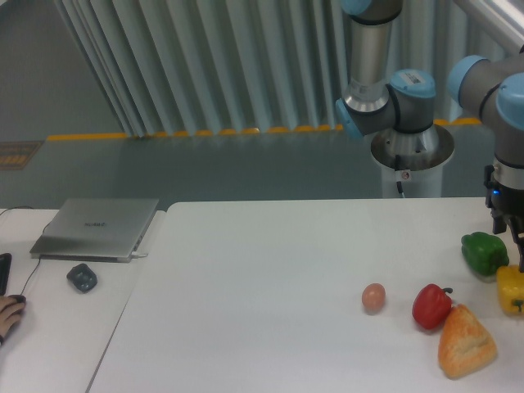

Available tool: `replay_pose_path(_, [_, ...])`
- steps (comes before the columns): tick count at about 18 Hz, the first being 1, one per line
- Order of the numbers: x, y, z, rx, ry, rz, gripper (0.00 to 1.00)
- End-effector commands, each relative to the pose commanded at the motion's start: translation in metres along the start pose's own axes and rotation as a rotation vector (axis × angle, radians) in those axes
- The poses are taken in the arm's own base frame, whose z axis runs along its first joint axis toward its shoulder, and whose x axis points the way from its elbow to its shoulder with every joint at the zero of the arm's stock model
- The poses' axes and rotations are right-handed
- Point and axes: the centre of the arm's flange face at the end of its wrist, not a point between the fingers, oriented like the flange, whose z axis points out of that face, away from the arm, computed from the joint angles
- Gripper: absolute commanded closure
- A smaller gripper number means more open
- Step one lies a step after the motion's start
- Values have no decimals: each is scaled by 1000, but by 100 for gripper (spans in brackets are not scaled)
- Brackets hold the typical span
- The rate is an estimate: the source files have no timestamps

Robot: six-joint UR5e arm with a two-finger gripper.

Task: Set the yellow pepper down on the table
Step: 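Raise the open gripper up away from the yellow pepper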

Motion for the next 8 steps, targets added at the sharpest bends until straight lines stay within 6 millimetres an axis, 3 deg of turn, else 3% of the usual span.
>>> replay_pose_path(8, [0, -1, 2, 11, 0, 0, 0])
